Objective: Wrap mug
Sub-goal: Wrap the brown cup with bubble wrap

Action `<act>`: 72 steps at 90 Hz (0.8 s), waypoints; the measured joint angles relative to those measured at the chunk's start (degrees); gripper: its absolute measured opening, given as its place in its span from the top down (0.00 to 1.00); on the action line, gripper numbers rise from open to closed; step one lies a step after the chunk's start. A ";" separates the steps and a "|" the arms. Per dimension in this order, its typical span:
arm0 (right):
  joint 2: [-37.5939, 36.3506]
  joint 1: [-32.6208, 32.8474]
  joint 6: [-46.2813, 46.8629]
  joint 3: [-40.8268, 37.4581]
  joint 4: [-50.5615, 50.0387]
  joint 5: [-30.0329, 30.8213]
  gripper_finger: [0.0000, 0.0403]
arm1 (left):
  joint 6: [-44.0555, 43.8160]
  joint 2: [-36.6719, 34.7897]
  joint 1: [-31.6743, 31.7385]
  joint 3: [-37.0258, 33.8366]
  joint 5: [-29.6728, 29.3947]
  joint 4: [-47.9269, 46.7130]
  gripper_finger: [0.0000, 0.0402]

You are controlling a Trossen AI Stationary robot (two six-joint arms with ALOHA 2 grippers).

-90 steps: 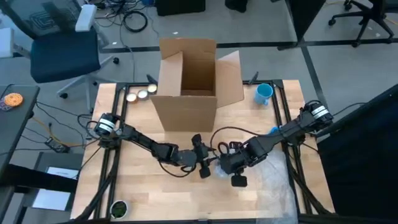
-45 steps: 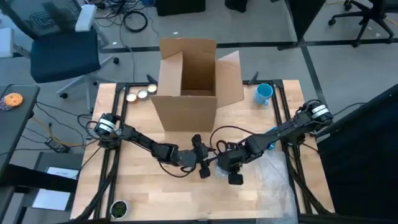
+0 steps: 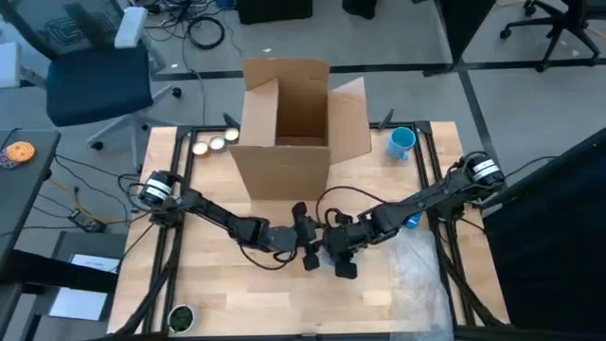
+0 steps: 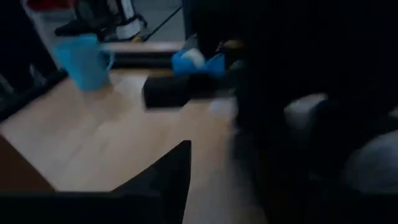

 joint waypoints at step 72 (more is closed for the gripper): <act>-0.48 6.48 1.49 12.36 -19.13 -2.13 1.00 | 0.86 0.13 0.22 -0.02 -1.03 -2.86 0.63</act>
